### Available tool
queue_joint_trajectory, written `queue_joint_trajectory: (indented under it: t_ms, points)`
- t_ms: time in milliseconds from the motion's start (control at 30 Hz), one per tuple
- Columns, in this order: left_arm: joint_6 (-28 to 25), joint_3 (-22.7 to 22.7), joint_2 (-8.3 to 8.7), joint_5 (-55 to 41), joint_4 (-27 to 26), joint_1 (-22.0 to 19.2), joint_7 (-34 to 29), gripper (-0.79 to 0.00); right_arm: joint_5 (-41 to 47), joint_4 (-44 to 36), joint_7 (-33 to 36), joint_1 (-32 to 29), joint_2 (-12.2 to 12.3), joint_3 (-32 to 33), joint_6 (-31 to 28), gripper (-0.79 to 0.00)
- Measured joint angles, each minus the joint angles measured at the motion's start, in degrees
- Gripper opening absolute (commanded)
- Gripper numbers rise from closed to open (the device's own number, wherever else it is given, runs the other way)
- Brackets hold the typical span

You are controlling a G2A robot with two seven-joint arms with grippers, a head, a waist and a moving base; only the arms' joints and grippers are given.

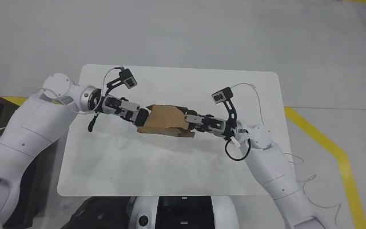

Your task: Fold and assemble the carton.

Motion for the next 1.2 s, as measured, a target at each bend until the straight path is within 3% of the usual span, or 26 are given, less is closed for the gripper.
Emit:
queue_joint_trajectory:
  t_ms: [167,767,800,867,900,967,1200]
  points:
    - [0.0,1.4,0.34,-2.3,0.1,-0.6,0.0,0.000,2.0,0.0,0.8,-0.2,-0.1,-0.6,-0.5,-0.785]
    - [1.0,7.2,-1.78,-11.8,3.3,-3.9,0.0,0.000,2.7,1.4,0.1,0.4,-0.9,-2.8,-4.5,-0.785]
    - [0.9,7.3,-1.81,-11.9,3.4,-4.0,0.0,-0.083,2.7,1.5,0.0,0.4,-0.9,-2.9,-4.6,-0.785]
    - [0.7,7.7,-1.87,-12.0,3.4,-4.2,0.0,-0.348,2.8,1.5,0.0,0.5,-0.9,-2.9,-4.7,-0.785]
    - [0.7,7.8,-1.87,-12.0,3.5,-4.3,0.0,-0.425,2.8,1.5,-0.1,0.5,-0.9,-2.9,-4.8,-0.785]
    - [0.6,8.1,-1.88,-12.3,3.5,-4.5,0.0,-0.456,2.9,1.6,-0.2,0.5,-0.9,-2.9,-5.0,-0.785]
    - [0.3,8.7,-1.86,-13.4,4.2,-4.7,0.0,-0.406,3.7,1.6,-0.1,0.5,-1.0,-2.9,-5.4,-0.785]
